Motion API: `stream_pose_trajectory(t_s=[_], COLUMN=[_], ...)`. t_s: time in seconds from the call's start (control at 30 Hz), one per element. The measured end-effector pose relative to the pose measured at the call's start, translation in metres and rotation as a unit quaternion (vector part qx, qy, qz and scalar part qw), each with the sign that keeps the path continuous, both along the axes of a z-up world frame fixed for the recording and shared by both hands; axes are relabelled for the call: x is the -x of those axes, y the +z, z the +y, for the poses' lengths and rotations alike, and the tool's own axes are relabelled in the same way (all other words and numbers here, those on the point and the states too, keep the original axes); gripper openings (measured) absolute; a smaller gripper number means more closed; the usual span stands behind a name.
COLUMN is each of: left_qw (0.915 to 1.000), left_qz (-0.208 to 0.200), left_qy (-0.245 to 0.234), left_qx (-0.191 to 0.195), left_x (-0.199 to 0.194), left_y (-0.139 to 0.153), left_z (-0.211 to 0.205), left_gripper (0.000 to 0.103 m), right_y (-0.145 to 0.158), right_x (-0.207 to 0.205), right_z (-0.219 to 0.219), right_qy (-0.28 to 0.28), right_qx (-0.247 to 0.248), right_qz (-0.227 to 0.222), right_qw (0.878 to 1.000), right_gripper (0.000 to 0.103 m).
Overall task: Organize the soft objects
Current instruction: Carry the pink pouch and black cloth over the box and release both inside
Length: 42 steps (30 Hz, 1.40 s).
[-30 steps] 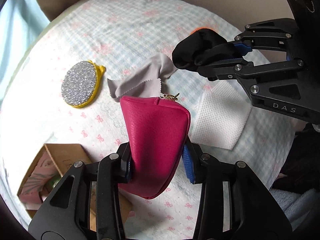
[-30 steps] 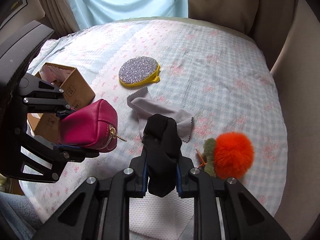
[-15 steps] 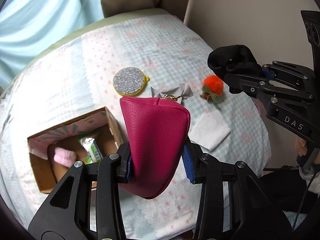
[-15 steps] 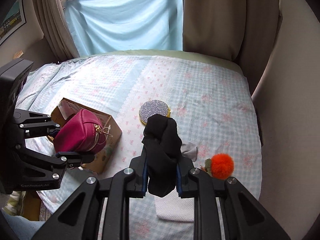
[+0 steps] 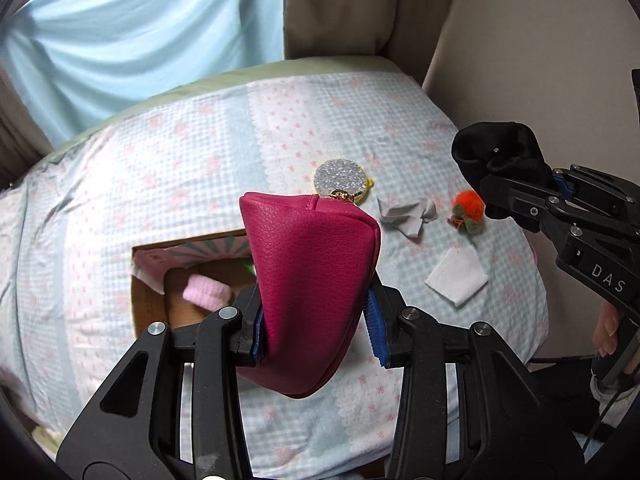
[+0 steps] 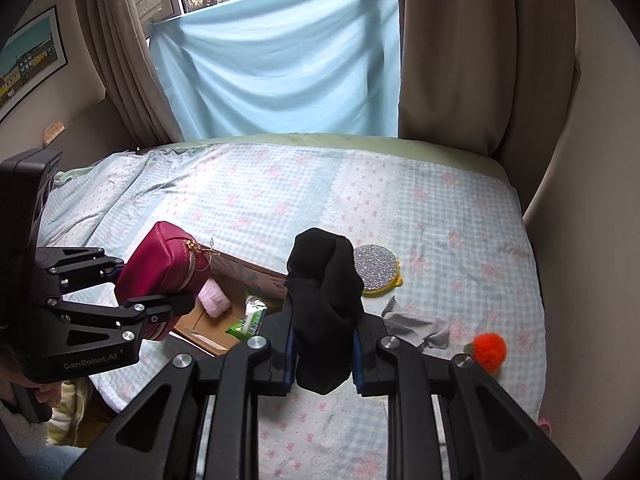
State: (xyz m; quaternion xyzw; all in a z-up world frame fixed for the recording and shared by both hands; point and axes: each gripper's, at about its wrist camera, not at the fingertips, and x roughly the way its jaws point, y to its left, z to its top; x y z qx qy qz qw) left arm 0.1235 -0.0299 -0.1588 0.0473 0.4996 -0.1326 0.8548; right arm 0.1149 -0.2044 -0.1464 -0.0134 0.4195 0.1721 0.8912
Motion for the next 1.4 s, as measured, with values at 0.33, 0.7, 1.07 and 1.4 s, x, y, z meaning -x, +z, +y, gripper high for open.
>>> stream_pose_trajectory(t_s=[0.33, 0.7, 1.07, 1.4], left_qw=[1.0, 0.9993, 0.9947, 0.983], left_qz=[0.0, 0.022, 0.091, 0.18], left_qy=[0.004, -0.026, -0.045, -0.034], left_qx=[0.003, 0.016, 0.007, -0.014], left_x=[-0.007, -0.036, -0.088, -0.114], left_y=[0.001, -0.029, -0.101, -0.184], left_z=[0.079, 0.139, 0.162, 0.177], left_gripper=[0.036, 0.036, 0.036, 0.036], right_y=[0.004, -0.009, -0.083, -0.175], right_x=[-0.001, -0.015, -0.063, -0.114], right_z=[0.072, 0.146, 0.191, 0.195], right_qy=[-0.005, -0.024, -0.086, -0.121], right_qx=[-0.011, 0.01, 0.003, -0.004], right_qz=[0.009, 0.03, 0.149, 0.291], right_qw=[1.0, 0.999, 0.985, 0.949], right_gripper=[0.02, 0.02, 0.02, 0.02])
